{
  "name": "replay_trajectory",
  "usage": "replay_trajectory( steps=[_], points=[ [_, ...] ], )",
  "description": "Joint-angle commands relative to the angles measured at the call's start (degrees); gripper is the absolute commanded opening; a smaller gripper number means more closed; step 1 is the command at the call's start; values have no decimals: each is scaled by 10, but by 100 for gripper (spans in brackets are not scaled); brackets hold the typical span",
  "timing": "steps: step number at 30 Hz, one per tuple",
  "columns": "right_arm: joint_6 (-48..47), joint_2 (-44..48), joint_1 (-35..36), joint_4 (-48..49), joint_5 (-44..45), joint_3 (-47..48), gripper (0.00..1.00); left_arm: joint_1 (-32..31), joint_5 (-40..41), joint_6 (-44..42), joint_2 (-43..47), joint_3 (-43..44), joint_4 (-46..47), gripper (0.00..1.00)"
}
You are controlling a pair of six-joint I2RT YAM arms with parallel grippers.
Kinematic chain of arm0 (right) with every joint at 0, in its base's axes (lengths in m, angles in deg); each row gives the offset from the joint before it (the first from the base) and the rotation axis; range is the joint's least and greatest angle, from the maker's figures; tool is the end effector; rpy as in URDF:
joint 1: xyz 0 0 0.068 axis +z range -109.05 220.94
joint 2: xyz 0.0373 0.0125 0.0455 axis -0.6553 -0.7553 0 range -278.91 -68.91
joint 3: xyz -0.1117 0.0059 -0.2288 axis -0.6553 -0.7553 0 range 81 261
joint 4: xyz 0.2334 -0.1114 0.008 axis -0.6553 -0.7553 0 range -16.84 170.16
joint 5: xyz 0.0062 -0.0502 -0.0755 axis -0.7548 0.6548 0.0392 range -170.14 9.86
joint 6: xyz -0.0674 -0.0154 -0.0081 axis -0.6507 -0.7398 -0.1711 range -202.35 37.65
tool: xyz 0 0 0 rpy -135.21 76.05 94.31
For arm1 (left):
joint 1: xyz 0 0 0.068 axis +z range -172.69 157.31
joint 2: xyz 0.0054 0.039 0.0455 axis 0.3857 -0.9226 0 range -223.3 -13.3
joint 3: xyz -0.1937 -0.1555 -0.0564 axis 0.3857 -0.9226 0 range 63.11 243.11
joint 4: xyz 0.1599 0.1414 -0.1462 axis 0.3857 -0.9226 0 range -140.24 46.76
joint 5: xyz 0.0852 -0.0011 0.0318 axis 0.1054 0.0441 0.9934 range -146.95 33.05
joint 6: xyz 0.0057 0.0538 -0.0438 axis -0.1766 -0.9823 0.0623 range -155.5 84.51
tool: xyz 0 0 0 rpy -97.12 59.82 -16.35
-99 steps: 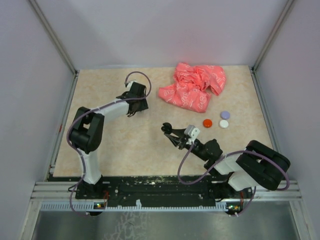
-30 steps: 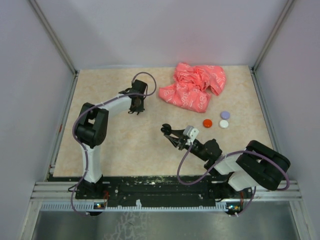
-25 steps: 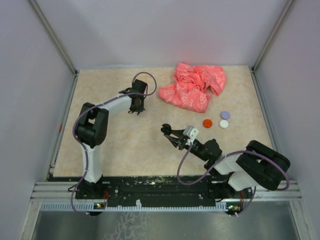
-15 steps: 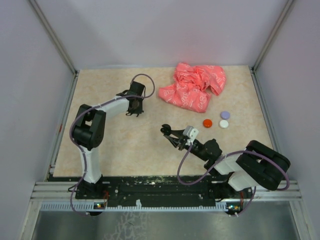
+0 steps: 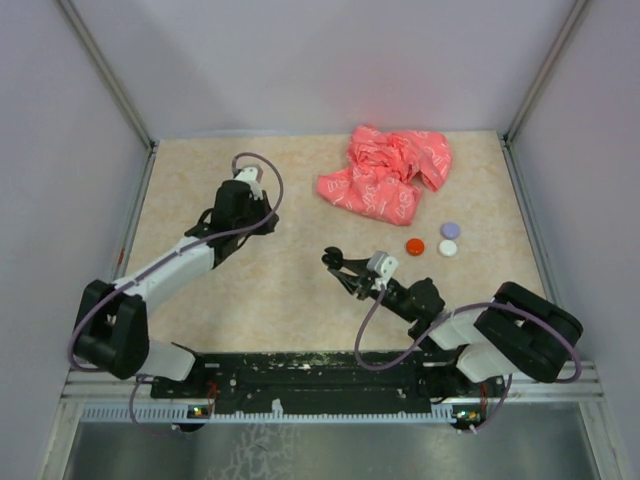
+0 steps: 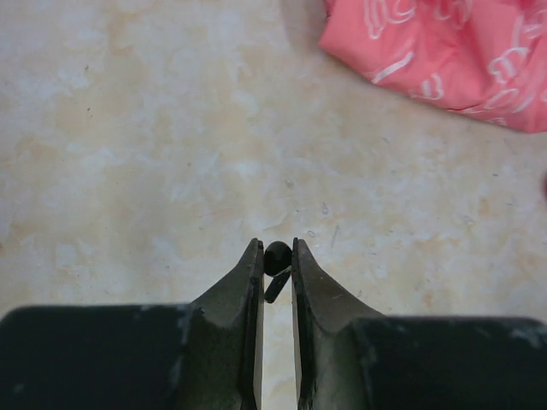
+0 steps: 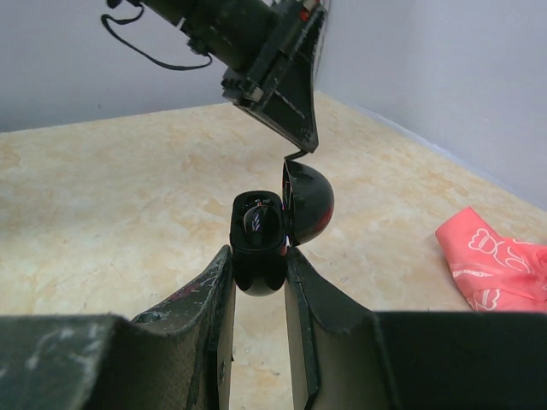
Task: Insert the wireless bluetooth earbuds into the charging case
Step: Pick up the earbud from the center of the board, then place the earbud in the charging case.
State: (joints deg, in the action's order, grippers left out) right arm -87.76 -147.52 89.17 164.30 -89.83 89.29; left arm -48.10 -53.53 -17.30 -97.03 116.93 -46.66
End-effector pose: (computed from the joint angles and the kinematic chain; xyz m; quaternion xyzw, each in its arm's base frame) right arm 0.1498 0.1821 0.1772 -0.3366 0.5186 0.3347 0.7111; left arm 0.3105 -0.1437 0.2169 0.0412 0.8789 -0.1518 0.4503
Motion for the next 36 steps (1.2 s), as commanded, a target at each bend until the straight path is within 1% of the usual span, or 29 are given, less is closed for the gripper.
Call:
replay_trajectory(
  steps=[1, 6, 11, 18, 22, 26, 31, 36],
  points=[
    [-5, 31, -1, 7, 10, 28, 0, -11, -70, 4, 81, -72, 144, 1],
    [-35, 60, 14, -51, 28, 62, 0, -37, -100, 11, 171, -147, 267, 0],
    [-53, 67, 28, -62, 50, 90, 0, -60, -111, 44, 256, -217, 381, 0],
    [-63, 64, 49, -68, 61, 127, 0, -81, -126, 82, 336, -255, 426, 0],
    [-69, 60, 57, -63, 67, 140, 0, -91, -145, 114, 354, -268, 456, 0],
    [-71, 61, 63, -53, 72, 144, 0, -112, -158, 138, 353, -280, 515, 0],
    [-71, 64, 67, -48, 73, 146, 0, -141, -156, 139, 333, -280, 555, 0],
    [-65, 64, 69, -36, 72, 143, 0, -158, -153, 139, 321, -280, 574, 0]
  ],
)
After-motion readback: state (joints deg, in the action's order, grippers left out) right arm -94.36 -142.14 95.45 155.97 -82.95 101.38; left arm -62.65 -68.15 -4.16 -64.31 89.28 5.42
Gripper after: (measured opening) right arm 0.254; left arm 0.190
